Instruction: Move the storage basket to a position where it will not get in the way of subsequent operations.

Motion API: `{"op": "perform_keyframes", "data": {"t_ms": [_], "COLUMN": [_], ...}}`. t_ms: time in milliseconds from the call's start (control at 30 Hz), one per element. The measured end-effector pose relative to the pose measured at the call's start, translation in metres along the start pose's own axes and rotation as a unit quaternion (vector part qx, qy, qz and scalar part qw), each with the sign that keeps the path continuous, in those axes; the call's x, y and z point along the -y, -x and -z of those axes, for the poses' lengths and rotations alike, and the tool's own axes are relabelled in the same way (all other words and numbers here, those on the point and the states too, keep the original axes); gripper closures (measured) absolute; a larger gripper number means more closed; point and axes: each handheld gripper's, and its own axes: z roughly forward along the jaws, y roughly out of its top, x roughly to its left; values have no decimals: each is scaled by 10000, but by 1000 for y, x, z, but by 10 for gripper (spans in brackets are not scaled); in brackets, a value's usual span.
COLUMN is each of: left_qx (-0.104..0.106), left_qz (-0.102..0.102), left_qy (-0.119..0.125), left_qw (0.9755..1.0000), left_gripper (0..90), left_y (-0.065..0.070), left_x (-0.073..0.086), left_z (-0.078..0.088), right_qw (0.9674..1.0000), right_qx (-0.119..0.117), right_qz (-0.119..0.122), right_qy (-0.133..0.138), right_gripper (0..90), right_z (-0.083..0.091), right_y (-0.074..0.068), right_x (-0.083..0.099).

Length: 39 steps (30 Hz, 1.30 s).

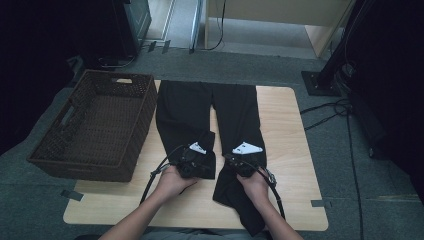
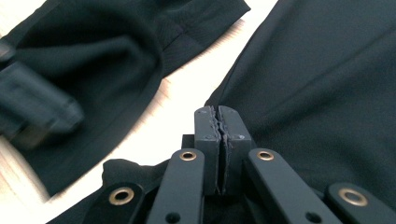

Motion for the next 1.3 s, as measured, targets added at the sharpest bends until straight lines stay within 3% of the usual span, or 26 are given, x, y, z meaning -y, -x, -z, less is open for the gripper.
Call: {"op": "perform_keyframes", "data": {"t_ms": [200,300,367,467,567,667,700,767,933,1033,1167,1300], "left_qx": [412,481,507,410,203,-51,-204,-235,-548,-592,-545,-527], "left_qz": [-72,-230,-228,-144,43,221,331,507,663,805,782,655], "left_qy": [-20,-89,56,381,651,746,741,771,719,688,706,706], "left_qw": [9991,9985,9984,9983,9977,9970,9965,9955,9937,9926,9929,9940], "left_gripper": [860,848,833,808,812,824,824,824,801,773,685,680], "left_y": [25,35,35,26,8,-11,-20,-32,-50,-59,-60,-55], "left_x": [20,23,20,10,0,-5,-7,-7,-8,-8,-5,-1], "left_z": [-1,1,10,29,47,54,54,51,33,26,18,18], "right_qw": [10000,10000,10000,10000,10000,10000,10000,10000,10000,10000,10000,10000], "right_qx": [13,18,16,15,13,18,16,14,5,-5,-31,-30], "right_qz": [11,12,13,13,4,17,18,15,24,31,21,14], "right_qy": [6,6,3,7,7,17,17,19,4,-21,-49,-46], "right_gripper": [875,875,875,875,875,875,875,875,877,885,885,884], "right_z": [0,0,0,0,0,0,0,0,0,0,0,0], "right_y": [0,0,0,0,-1,0,0,-1,-1,-1,-2,-2], "right_x": [0,0,0,0,0,0,0,0,0,0,-1,0]}}
